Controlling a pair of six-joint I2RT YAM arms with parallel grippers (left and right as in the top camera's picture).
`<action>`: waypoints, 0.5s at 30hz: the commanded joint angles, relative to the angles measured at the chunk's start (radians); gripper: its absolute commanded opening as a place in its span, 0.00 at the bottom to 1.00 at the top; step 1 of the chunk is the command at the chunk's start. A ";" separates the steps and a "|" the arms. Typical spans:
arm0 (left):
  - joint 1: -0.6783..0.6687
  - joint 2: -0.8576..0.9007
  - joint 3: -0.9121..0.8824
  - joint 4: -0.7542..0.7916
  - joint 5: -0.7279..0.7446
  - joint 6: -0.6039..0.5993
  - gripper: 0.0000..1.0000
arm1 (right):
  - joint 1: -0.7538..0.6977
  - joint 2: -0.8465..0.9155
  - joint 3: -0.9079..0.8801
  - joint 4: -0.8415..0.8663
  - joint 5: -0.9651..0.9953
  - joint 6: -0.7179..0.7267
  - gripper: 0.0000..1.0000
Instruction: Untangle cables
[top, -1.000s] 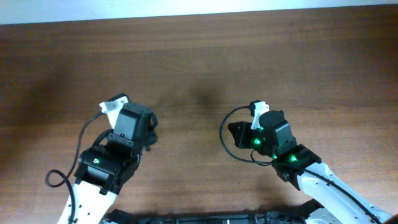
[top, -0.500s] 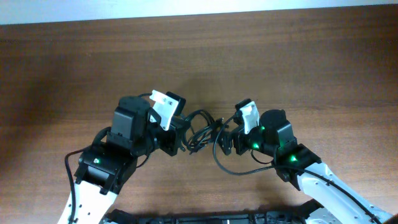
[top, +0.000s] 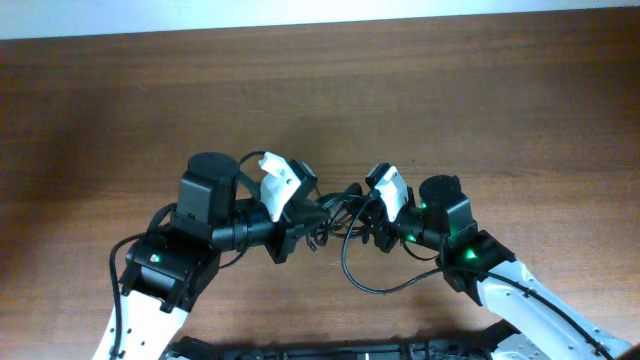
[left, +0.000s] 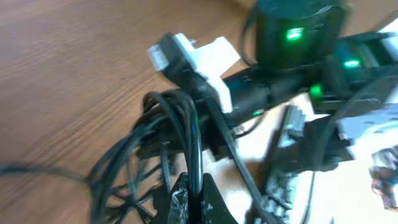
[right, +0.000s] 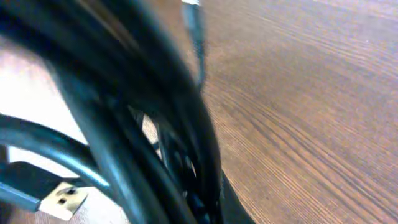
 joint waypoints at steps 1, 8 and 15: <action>0.000 -0.012 0.019 -0.050 -0.336 -0.077 0.00 | -0.008 0.005 -0.004 -0.001 0.020 0.077 0.04; 0.000 -0.008 0.019 -0.209 -1.118 -0.657 0.00 | -0.115 0.005 -0.004 -0.149 0.003 0.173 0.04; 0.000 0.151 0.019 -0.209 -0.875 -0.679 0.82 | -0.115 0.005 -0.004 -0.150 -0.051 0.173 0.04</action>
